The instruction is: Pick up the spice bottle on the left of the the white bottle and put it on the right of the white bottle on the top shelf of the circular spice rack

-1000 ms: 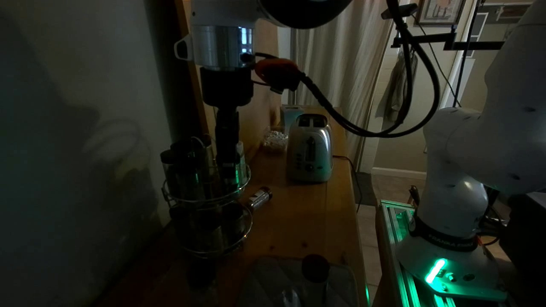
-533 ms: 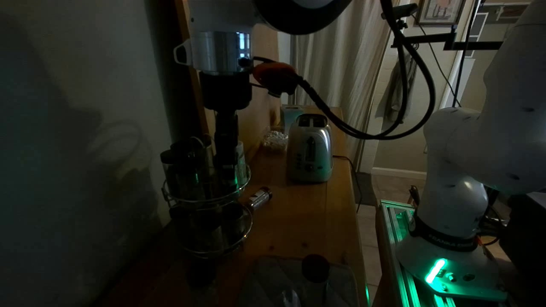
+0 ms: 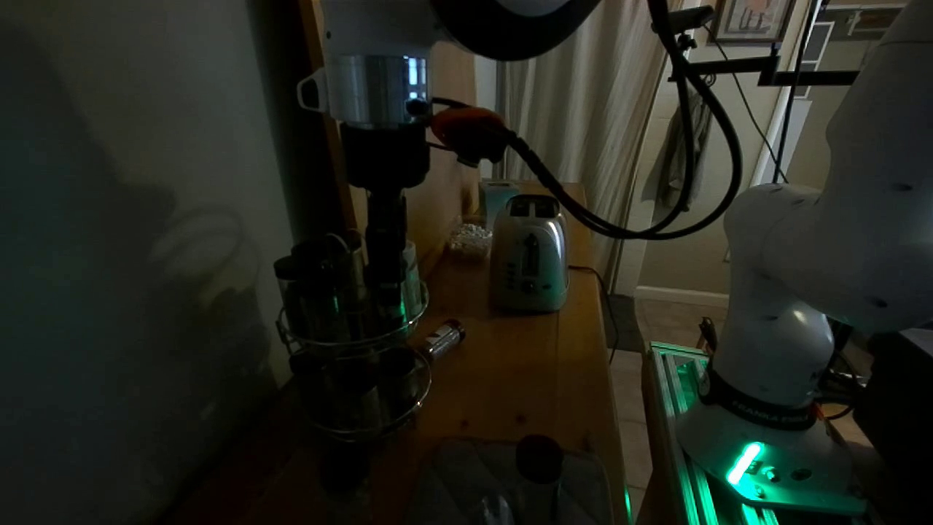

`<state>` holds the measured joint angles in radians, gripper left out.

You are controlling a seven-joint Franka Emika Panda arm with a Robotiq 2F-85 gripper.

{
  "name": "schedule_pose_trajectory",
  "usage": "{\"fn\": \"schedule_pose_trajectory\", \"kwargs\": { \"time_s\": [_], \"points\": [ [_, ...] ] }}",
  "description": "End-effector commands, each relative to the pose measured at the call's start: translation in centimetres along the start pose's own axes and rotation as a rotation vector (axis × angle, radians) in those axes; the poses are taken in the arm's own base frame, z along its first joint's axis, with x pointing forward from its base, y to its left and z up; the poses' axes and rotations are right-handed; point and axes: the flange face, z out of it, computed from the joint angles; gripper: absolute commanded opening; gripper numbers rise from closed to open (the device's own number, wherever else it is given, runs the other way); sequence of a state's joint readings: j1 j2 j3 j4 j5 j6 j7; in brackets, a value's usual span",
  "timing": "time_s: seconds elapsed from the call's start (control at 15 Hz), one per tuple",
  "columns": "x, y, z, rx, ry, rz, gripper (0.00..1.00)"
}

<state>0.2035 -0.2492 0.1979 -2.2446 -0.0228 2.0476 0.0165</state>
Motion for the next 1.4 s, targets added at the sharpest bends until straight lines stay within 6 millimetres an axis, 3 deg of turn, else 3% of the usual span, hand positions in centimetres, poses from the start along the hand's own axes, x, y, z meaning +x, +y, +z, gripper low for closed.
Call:
{"fn": "schedule_pose_trajectory", "kwargs": {
  "time_s": [0.0, 0.47, 0.93, 1.33],
  "points": [
    [0.5, 0.3, -1.6, -0.016, 0.023, 0.014, 0.24],
    [0.7, 0.9, -7.3, -0.047, 0.085, 0.024, 0.24],
    [0.4, 1.1, -10.0, -0.058, 0.073, 0.022, 0.24],
    [-0.8, 3.7, -13.6, -0.117, 0.089, 0.064, 0.24]
  ]
}}
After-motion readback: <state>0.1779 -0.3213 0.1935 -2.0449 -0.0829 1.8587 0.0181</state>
